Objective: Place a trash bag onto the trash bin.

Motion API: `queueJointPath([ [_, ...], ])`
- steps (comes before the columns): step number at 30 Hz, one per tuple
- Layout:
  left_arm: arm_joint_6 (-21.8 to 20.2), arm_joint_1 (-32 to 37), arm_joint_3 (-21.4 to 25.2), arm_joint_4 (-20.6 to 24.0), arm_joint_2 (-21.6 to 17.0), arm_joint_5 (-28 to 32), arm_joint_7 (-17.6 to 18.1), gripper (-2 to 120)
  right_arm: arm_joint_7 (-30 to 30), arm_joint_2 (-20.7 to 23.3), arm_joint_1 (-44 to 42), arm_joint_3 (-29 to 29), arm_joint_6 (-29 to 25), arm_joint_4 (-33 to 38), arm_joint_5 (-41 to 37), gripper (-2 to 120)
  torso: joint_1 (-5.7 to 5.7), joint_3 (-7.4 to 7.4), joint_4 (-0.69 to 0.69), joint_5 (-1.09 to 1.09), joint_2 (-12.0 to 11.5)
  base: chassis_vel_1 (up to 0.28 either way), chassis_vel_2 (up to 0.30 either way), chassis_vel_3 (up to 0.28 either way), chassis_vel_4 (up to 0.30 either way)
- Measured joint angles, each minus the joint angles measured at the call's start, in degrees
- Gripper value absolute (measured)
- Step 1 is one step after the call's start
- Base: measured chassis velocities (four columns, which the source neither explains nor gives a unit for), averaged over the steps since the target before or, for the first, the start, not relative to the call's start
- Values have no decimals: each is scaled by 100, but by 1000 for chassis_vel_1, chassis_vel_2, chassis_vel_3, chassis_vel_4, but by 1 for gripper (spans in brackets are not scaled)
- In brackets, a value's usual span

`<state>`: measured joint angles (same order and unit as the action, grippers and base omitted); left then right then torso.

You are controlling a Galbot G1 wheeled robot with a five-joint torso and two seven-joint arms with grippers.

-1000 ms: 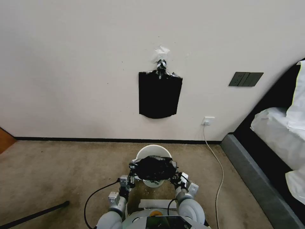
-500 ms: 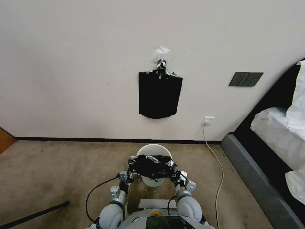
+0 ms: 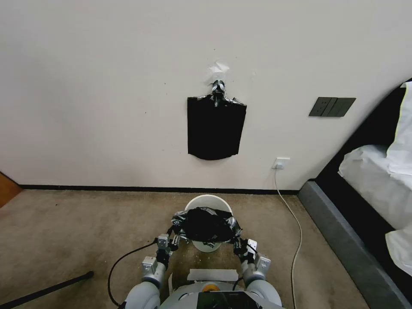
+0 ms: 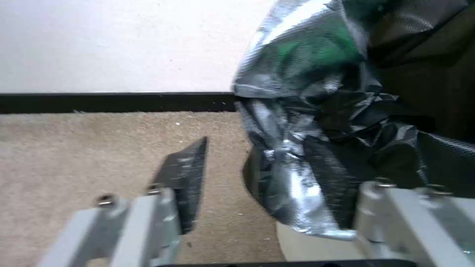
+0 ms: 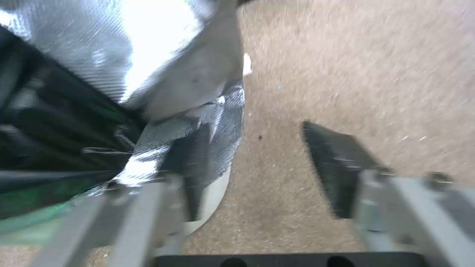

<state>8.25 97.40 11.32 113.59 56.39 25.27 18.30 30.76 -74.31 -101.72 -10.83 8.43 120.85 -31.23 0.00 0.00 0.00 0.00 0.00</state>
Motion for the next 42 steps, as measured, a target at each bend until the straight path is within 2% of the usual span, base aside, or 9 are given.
queueJointPath([
  [11, 494, 692, 552, 205, -36, -336, -378, 99, -523, 303, -672, -109, -788, 459, 650, 97, 0, 0, 0, -1, 0, 0, 0, 0, 0],
  [17, 1060, 1021, 937, 296, 321, -732, -577, 100, -1317, 558, -918, -316, -1313, 807, 897, 100, 0, 0, -1, 1, 0, 0, 0, 0, 0],
  [21, 1254, 1164, 1282, 568, 753, -1081, -722, 100, -2176, 1086, -741, -783, -1088, 1265, 874, 100, 0, 0, 0, 2, 0, 0, 0, 0, 0],
  [25, 1228, 1136, 1592, 820, 1045, -1465, -900, 100, -2578, 1874, 73, -1199, -176, 1342, 311, 100, 0, 0, -2, 3, 0, 0, 0, 0, 0],
  [28, 1213, 1209, 1786, 974, 1168, -1825, -992, 100, -2544, 2691, 1414, -1091, 765, 1041, -662, 100, 1, 0, 3, 3, 0, 0, 0, 0, 0],
  [33, 1161, 1194, 1634, 974, 1169, -1945, -1033, 100, -2627, 3307, 2802, -610, 1015, 358, -1628, 100, 1, 1, 6, 3, 0, 0, 0, 0, 0],
  [34, 1119, 1108, 1524, 945, 1109, -1983, -1035, 100, -2703, 3454, 3175, -472, 1093, 126, -1791, 100, 1, 1, -5, 1, 0, 0, 0, 0, 0],
  [36, 1102, 1085, 1476, 939, 1106, -2015, -1036, 100, -2809, 3576, 3517, -244, 1118, -59, -1882, 100, 1, 1, -6, -5, -1, 0, 0, 0, 0],
  [42, 1080, 1221, 1497, 1024, 1201, -2090, -1052, 100, -3792, 3786, 5608, 1791, 1207, -1163, -1958, 100, 1, 1, 3, 3, 0, 0, 0, 0, 0],
])
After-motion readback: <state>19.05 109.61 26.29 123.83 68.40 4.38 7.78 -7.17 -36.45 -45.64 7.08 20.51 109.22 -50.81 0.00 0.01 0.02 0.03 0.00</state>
